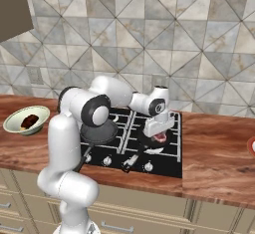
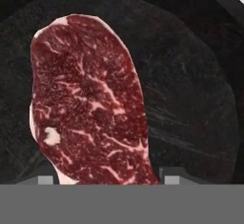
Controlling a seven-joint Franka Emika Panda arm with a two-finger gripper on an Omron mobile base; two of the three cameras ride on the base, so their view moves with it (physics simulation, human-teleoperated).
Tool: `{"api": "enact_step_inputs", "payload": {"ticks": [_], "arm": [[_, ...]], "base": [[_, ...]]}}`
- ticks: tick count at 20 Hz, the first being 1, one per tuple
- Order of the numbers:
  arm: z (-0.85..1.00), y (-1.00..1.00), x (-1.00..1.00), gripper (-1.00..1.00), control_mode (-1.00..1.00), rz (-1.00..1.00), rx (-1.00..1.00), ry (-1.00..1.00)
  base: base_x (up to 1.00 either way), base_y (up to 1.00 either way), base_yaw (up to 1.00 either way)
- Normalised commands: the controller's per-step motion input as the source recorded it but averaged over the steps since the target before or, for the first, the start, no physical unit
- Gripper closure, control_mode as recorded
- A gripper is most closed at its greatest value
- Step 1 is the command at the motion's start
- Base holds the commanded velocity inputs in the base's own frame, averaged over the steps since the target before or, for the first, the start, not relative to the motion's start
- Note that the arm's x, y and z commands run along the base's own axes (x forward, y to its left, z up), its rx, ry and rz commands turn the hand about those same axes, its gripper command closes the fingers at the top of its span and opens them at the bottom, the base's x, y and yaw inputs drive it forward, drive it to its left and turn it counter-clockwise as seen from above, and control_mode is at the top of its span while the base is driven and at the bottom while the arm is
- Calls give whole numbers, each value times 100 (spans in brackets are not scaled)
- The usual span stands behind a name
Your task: Place one of the steaks on the plate and the other in the bowl. Then place the bowl in the fridge.
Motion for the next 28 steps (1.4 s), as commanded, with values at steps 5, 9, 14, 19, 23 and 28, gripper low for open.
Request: {"api": "enact_step_inputs", "payload": {"ticks": [5,9,14,19,23,28], "arm": [[-36,38,-51,100,-100,0,0,-5],[19,17,-25,100,-100,0,0,-4],[80,26,-9,100,-100,0,0,30],[100,27,-27,100,-100,0,0,36],[96,44,-65,100,-100,-1,-3,5],[43,90,-100,100,-100,0,-24,-53]], "base": [[0,0,0],[0,0,0],[0,0,0],[0,0,0],[0,0,0],[0,0,0]]}}
